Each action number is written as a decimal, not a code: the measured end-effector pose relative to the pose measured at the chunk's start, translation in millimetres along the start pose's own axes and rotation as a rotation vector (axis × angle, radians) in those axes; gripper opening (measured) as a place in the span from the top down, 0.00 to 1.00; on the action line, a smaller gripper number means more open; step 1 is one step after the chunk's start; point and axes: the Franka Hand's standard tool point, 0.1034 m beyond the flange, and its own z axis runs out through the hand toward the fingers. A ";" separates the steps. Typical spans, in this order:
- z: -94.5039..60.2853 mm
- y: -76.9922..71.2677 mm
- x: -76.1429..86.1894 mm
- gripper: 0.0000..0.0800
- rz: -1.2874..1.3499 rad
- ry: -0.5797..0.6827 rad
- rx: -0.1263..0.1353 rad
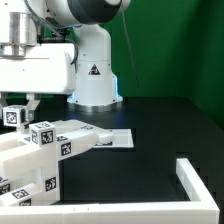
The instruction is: Assemble chair
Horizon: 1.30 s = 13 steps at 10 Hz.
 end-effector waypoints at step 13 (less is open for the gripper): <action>6.3 -1.5 -0.9 0.66 0.029 0.009 -0.019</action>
Offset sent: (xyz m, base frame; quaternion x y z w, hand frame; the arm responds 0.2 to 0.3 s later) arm 0.0140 0.0123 -0.0054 0.0171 0.0153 0.0154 0.9996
